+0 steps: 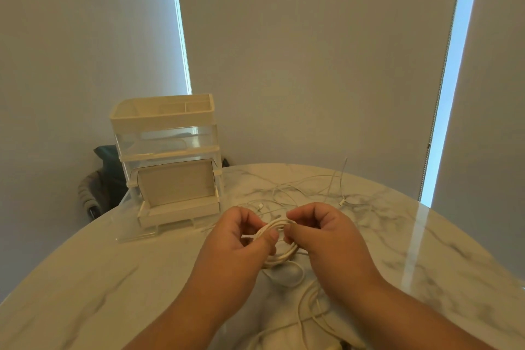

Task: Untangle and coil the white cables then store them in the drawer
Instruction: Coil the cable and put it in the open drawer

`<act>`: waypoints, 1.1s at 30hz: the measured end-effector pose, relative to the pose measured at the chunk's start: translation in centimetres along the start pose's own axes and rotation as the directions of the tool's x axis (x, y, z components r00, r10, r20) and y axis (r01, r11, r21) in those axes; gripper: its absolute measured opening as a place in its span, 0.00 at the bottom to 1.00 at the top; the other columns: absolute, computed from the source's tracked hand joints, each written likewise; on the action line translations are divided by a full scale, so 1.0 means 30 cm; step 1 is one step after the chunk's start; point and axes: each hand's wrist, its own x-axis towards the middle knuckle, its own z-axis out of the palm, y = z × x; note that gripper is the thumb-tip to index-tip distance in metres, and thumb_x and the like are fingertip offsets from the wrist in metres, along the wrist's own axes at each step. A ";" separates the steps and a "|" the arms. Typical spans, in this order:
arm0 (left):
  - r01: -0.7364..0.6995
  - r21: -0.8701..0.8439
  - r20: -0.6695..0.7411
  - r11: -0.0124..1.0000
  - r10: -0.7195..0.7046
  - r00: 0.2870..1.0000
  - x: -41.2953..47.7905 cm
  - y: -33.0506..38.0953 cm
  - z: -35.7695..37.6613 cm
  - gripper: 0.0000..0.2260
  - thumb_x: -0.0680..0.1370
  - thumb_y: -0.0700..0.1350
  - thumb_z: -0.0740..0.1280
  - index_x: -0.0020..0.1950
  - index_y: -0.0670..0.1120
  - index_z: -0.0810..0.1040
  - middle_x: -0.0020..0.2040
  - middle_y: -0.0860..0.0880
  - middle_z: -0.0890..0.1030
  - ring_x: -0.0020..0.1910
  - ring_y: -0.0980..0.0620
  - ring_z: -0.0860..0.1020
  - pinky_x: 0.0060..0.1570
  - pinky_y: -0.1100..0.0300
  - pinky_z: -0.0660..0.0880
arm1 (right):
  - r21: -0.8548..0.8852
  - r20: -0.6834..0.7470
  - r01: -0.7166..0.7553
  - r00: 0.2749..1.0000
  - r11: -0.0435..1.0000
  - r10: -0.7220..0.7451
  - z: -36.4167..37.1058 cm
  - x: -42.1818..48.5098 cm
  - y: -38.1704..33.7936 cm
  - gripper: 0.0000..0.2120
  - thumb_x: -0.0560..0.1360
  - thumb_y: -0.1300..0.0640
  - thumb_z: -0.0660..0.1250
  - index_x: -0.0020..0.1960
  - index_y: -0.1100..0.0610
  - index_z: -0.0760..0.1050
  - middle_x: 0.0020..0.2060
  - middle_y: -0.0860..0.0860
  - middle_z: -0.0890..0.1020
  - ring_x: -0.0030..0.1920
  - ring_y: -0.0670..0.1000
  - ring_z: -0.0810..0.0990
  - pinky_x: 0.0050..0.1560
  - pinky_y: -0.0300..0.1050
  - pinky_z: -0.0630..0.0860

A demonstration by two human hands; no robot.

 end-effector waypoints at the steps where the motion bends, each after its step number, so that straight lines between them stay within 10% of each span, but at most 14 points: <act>1: 0.054 -0.100 0.030 0.994 -0.051 0.998 0.002 -0.003 0.003 0.08 0.73 0.43 0.75 0.47 0.51 0.78 0.40 0.47 0.82 0.38 0.47 0.82 0.44 0.47 0.78 | -0.001 0.005 0.005 1.000 1.000 -0.005 0.001 0.000 0.002 0.07 0.72 0.65 0.73 0.44 0.53 0.82 0.37 0.52 0.86 0.41 0.53 0.85 0.41 0.42 0.81; 7: 0.293 -0.366 0.122 0.883 -0.267 0.956 0.011 0.020 0.000 0.07 0.78 0.39 0.67 0.53 0.36 0.77 0.42 0.40 0.81 0.36 0.47 0.78 0.37 0.55 0.80 | 0.002 0.038 0.032 0.999 0.999 -0.032 -0.004 0.011 0.008 0.08 0.72 0.66 0.74 0.44 0.53 0.82 0.38 0.51 0.85 0.41 0.52 0.85 0.40 0.38 0.80; 24: 0.130 -0.195 0.077 0.972 -0.117 0.990 0.019 0.023 -0.017 0.02 0.80 0.37 0.65 0.51 0.41 0.74 0.38 0.43 0.83 0.38 0.51 0.80 0.45 0.51 0.78 | 0.017 0.119 0.011 0.993 1.000 -0.013 -0.005 0.009 0.006 0.09 0.75 0.65 0.72 0.50 0.52 0.83 0.41 0.50 0.87 0.44 0.49 0.86 0.42 0.36 0.79; 28: -0.098 0.119 0.081 0.988 0.089 0.993 0.021 0.002 -0.045 0.08 0.78 0.41 0.68 0.48 0.55 0.75 0.42 0.52 0.82 0.42 0.56 0.79 0.50 0.56 0.76 | 0.110 0.109 -0.018 0.994 0.994 0.006 -0.005 0.006 0.002 0.12 0.74 0.58 0.73 0.56 0.49 0.81 0.45 0.44 0.87 0.47 0.42 0.84 0.42 0.32 0.78; 33: -0.384 0.590 0.128 0.710 0.388 0.913 0.007 0.024 -0.069 0.06 0.79 0.50 0.66 0.49 0.62 0.71 0.47 0.63 0.76 0.51 0.66 0.72 0.47 0.71 0.68 | 0.206 0.172 -0.232 0.965 0.951 0.198 0.004 0.019 0.006 0.19 0.64 0.40 0.74 0.49 0.51 0.84 0.45 0.50 0.86 0.43 0.52 0.84 0.40 0.47 0.76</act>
